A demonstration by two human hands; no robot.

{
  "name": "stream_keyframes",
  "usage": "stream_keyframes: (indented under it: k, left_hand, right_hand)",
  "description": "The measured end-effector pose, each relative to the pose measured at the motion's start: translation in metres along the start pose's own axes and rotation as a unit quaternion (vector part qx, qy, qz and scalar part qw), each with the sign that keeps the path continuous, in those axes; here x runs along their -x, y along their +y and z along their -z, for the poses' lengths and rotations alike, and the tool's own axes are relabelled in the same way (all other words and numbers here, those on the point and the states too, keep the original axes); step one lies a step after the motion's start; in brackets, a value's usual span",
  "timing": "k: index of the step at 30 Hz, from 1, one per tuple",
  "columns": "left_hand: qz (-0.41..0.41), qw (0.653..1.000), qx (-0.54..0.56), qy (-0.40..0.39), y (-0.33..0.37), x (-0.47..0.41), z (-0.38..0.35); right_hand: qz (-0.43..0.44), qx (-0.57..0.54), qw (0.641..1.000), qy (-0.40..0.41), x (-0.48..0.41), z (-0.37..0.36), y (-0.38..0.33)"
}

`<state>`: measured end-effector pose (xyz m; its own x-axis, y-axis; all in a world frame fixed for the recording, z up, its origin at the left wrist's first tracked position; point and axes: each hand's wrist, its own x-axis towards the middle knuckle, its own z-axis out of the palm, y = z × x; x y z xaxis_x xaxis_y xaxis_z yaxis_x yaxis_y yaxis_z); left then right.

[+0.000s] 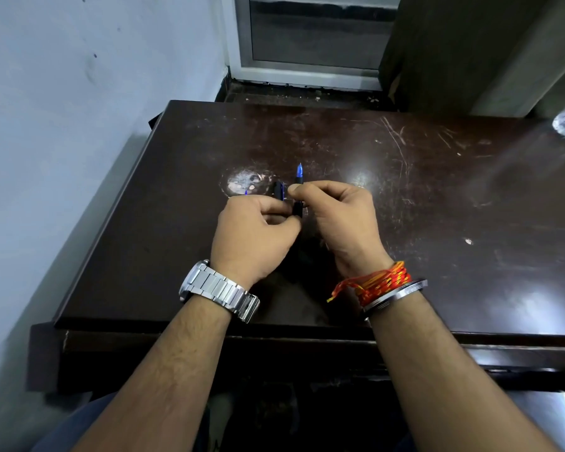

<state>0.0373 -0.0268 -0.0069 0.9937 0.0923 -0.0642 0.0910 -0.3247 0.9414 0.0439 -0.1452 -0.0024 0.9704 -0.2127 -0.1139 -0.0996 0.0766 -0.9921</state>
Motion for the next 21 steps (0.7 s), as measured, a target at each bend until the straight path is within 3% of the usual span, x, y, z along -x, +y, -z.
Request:
stream_keyframes:
  k: [4,9,14,17,21]
  left_hand:
    - [-0.012,1.000,0.006,0.026,-0.0018,0.0007,0.0012]
    - [0.030,0.998,0.051,-0.029,0.0012,0.0019,-0.0023]
    - [0.003,0.999,0.024,0.023,0.0006,0.0023,-0.0004]
    - [0.033,0.998,0.058,-0.004,0.0033,0.0024,-0.0014]
    - [0.014,0.999,0.040,0.011,0.0012,0.0026,-0.0010]
  right_hand:
    - [-0.007,-0.005,1.000,0.007,0.0001,-0.0008,-0.0007]
    - [-0.011,-0.013,1.000,-0.005,0.0012,-0.0011,-0.0010]
    - [-0.004,-0.006,1.000,-0.005,0.0015,-0.0008,-0.0022]
    - [-0.007,-0.016,1.000,-0.014,0.0017,-0.0009,-0.0019]
    - [-0.008,-0.014,1.000,-0.009,0.0023,-0.0016,-0.0011]
